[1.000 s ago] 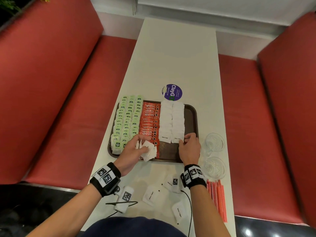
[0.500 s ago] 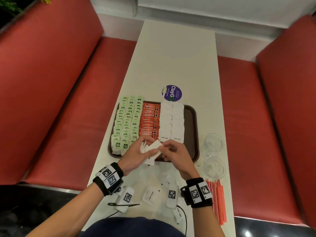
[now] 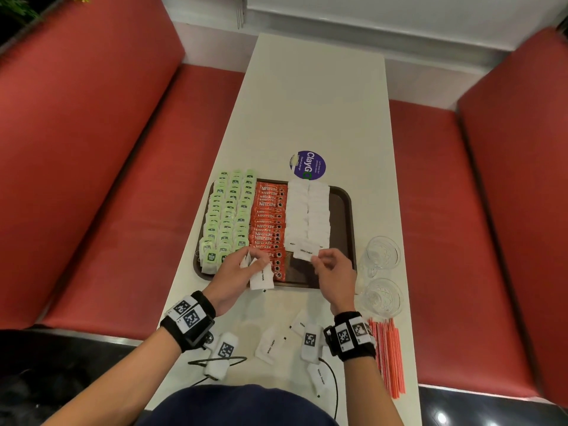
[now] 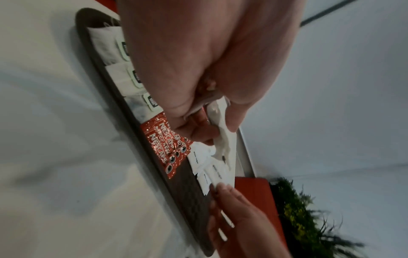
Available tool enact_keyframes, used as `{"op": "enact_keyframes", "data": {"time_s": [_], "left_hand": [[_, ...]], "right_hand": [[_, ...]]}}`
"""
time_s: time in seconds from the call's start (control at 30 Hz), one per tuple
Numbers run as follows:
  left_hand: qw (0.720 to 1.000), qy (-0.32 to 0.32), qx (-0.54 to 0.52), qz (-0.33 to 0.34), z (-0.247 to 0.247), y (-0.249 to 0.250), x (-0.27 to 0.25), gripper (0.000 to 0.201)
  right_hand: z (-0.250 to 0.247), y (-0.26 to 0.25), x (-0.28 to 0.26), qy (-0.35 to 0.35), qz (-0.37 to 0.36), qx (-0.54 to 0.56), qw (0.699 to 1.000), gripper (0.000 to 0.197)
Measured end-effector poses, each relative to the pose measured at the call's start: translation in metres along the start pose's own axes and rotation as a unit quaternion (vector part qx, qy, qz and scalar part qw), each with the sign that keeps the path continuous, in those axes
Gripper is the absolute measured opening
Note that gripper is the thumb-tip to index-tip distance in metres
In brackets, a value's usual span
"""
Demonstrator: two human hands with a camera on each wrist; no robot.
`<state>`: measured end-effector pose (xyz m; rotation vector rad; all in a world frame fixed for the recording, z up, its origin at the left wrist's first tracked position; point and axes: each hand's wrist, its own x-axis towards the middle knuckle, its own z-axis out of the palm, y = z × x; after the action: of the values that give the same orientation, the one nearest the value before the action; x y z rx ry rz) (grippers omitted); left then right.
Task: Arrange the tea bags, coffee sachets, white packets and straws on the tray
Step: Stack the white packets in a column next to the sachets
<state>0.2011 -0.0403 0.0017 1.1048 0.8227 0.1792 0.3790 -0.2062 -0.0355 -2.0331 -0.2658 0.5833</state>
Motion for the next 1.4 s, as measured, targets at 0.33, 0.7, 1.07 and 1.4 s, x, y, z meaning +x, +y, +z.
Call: {"op": "enact_keyframes", "data": {"time_s": [0.33, 0.7, 1.07, 1.4], "left_hand": [[0.995, 0.002, -0.082, -0.053, -0.016, -0.001, -0.001, 0.025], [0.997, -0.006, -0.068, -0.042, -0.011, 0.0, -0.001, 0.028], [0.999, -0.008, -0.04, 0.024, -0.002, 0.001, 0.002, 0.038], [0.999, 0.004, -0.008, 0.032, 0.013, 0.006, 0.0, 0.021]], "right_hand": [[0.032, 0.012, 0.016, -0.003, 0.001, -0.102, 0.995, 0.009], [0.038, 0.0, 0.012, 0.04, -0.012, -0.211, 0.977, 0.008], [0.014, -0.05, -0.027, -0.112, 0.008, 0.035, 0.993, 0.035], [0.002, -0.047, -0.046, -0.102, -0.085, 0.057, 0.989, 0.014]]}}
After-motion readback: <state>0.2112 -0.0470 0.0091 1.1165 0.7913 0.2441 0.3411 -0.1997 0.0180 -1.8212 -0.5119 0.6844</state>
